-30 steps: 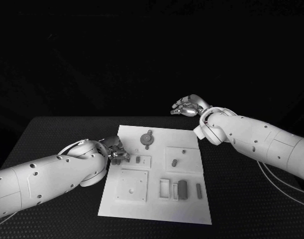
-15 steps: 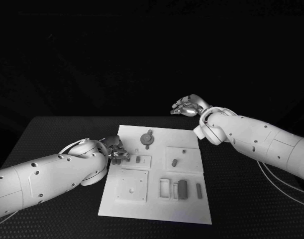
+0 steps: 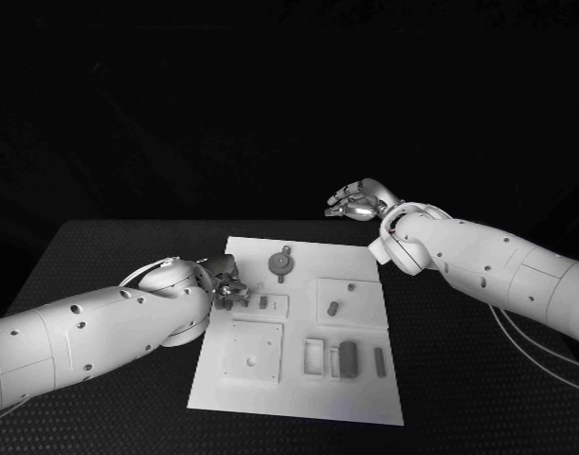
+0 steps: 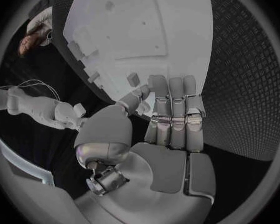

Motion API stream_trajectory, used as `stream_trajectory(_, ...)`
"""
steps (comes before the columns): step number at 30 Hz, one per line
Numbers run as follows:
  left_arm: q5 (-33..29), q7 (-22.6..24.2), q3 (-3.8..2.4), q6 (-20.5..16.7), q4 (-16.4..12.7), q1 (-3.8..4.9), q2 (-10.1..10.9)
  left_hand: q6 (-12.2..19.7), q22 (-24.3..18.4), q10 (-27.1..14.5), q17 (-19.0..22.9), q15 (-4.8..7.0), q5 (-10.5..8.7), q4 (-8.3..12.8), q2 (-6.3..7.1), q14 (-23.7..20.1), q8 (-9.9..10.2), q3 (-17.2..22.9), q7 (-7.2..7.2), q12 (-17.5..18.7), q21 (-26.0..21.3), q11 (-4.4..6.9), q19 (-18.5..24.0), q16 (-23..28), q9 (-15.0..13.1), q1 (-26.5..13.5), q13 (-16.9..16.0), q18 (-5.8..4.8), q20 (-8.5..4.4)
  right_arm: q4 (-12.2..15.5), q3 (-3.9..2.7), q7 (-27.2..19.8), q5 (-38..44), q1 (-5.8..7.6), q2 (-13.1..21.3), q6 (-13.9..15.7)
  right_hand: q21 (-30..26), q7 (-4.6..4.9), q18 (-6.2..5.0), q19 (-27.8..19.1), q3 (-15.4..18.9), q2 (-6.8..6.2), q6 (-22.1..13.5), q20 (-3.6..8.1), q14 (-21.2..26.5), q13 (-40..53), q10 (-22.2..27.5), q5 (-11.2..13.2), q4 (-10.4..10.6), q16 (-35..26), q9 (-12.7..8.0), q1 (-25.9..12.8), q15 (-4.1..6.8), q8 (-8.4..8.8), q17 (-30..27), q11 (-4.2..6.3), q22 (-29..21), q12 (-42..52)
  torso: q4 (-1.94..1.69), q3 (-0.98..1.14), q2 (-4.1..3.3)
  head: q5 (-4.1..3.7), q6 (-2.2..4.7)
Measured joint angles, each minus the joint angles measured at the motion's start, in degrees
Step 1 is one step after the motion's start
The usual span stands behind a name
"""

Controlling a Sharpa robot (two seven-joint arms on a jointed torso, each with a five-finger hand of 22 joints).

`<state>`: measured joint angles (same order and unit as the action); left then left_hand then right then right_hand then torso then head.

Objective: Assemble the parts on the task board

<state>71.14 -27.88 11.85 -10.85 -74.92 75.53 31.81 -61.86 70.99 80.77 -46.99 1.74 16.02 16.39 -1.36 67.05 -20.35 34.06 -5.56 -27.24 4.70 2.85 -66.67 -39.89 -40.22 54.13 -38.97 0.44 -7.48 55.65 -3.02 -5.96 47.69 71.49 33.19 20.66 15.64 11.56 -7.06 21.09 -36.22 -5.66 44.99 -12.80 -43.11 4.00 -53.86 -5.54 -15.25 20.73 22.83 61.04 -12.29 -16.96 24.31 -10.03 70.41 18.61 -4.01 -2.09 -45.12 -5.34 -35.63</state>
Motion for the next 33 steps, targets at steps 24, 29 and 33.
stream_trajectory(24, 2.0, 0.2, -0.06, 3.2, -0.3, -0.11, -1.6, -0.3, 0.6, 0.4, 0.0, 0.00, 2.02, -0.1, 0.60, 0.4, 0.1, 0.0, 0.30, -0.4, 0.0, 0.14, -0.4, -0.3, 0.1, -1.3, -0.4, -0.01, 0.00, 0.1, 0.00, 0.0, 0.0, -0.01, 0.0, -0.1, -0.2, 0.00, 0.00, 0.0, 0.0, 0.00, 0.0, 0.00, 0.0, 0.0, 0.0, 0.0, 0.0, 0.0, 0.0, 0.0, 0.00, 0.00, 0.0, 0.00, 0.1, 0.0, -0.05, -0.03, 0.03, -0.07, -0.24)
stream_trajectory(29, 2.1, 0.3, -0.06, 3.2, -0.3, -0.15, -1.5, -0.3, 0.6, 0.4, 0.0, 0.12, 2.13, -0.1, 0.59, 0.5, 0.2, 0.0, 0.32, -0.4, 0.0, 0.06, -0.8, -0.5, 0.1, -1.3, -0.5, -0.01, -0.06, 0.1, 0.00, 0.0, 0.0, -0.01, 0.1, -0.1, -0.2, 0.00, 0.00, 0.0, 0.0, 0.00, 0.0, 0.00, 0.0, 0.0, 0.0, 0.0, 0.0, 0.0, -0.1, 0.0, 0.00, 0.00, 0.0, 0.00, 0.2, 0.0, -0.05, -0.05, 0.03, -0.10, -0.20)
stream_trajectory(33, 2.3, 0.5, -0.05, 3.2, -0.3, -0.20, -1.3, -0.3, 0.7, 0.4, 0.0, 0.20, 2.12, -0.1, 0.52, 0.6, 0.2, 0.0, 0.35, -0.6, 0.0, 0.05, -0.8, -0.5, 0.2, -1.3, -0.5, -0.01, 0.00, 0.1, 0.00, 0.0, 0.0, -0.01, 0.1, -0.1, -0.2, 0.00, 0.00, 0.0, 0.0, 0.00, 0.0, 0.00, 0.0, 0.0, 0.0, 0.0, 0.0, 0.0, -0.1, 0.0, 0.00, 0.00, 0.0, 0.00, 0.2, 0.0, -0.05, -0.05, 0.03, -0.09, -0.14)
